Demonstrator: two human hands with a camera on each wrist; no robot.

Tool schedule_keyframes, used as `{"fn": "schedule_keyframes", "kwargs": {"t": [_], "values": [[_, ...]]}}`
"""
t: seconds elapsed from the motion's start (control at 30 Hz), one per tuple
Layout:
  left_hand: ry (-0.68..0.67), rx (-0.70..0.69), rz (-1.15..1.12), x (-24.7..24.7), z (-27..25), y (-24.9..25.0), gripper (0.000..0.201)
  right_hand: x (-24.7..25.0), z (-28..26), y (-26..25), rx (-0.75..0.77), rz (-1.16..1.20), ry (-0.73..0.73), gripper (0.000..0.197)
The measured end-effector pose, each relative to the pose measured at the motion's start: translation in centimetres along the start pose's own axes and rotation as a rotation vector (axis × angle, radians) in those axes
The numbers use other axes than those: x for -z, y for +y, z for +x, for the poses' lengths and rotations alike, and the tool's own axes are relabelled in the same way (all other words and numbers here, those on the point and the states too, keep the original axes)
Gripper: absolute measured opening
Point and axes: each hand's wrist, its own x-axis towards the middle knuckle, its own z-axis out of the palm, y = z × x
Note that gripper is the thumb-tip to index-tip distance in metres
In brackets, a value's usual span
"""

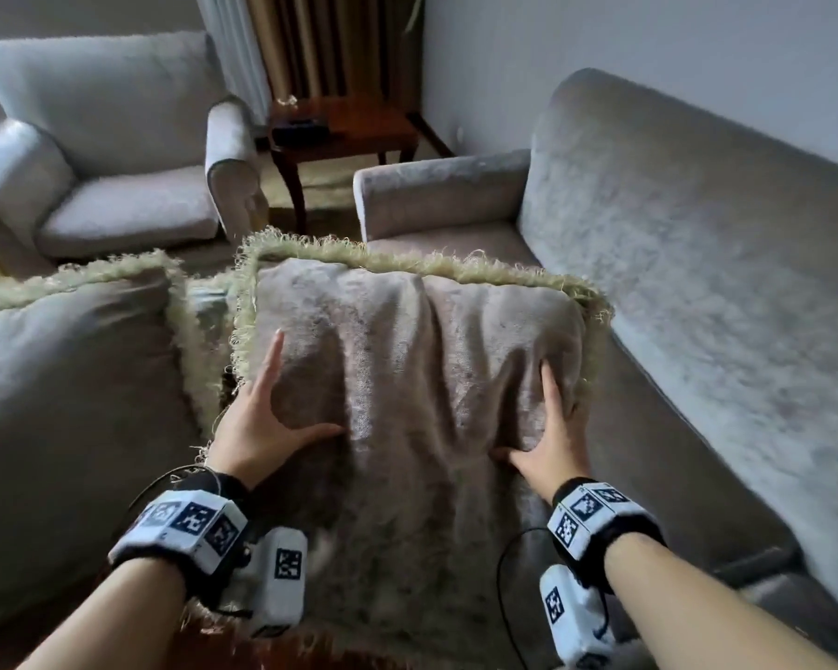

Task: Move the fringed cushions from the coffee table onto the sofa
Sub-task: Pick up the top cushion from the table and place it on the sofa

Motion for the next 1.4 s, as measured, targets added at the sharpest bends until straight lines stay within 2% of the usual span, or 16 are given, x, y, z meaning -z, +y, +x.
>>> {"fn": "schedule_keyframes", "kwargs": {"t": [0.2,0.37,0.47,0.6,0.8,0.9,0.93,1.0,1.1,1.17,1.3,1.4], "values": [[-0.127,-0.167,-0.082,-13.5,7.0,12.9,0.125,11.8,5.7,10.6,-0.092,0.01,0.237,0.13],[-0.286,-0.311,-0.077,-23.7,10.4,21.6,0.124,19.6,7.1,18.2,-0.223,-0.093,0.41,0.124],[-0.383,-0.405,-0.094,-29.1,11.9,26.0,0.124,22.5,6.6,21.9,-0.302,-0.045,0.531,0.128],[-0.566,-0.517,-0.117,-35.7,13.2,30.9,0.126,25.3,4.6,24.9,-0.459,-0.109,0.725,0.121],[-0.777,-0.694,-0.108,-44.6,13.8,35.6,0.128,25.8,2.9,28.1,-0.687,-0.102,0.988,0.115],[-0.944,-0.671,0.046,-48.4,13.0,34.7,0.134,25.8,2.1,29.9,-0.849,-0.233,0.926,0.113],[-0.97,-0.706,0.126,-49.1,12.6,33.9,0.135,25.7,2.0,30.4,-0.892,-0.302,0.887,0.113],[-0.908,-0.806,0.242,-50.1,12.0,32.3,0.132,25.5,2.2,30.6,-0.924,-0.385,0.864,0.107],[-0.687,-0.776,0.194,-50.4,12.0,32.3,0.137,25.1,3.3,29.7,-0.868,-0.489,0.814,0.097],[-0.593,-0.75,0.181,-50.2,12.2,33.3,0.137,24.6,4.0,29.7,-0.834,-0.588,0.756,0.101],[-0.657,-0.859,0.307,-50.7,12.4,35.0,0.121,24.8,5.6,29.5,-0.914,-0.635,0.672,0.104],[-0.744,-0.837,0.339,-51.4,12.4,35.5,0.12,25.7,6.9,28.6,-1.0,-0.649,0.554,0.096]]}}
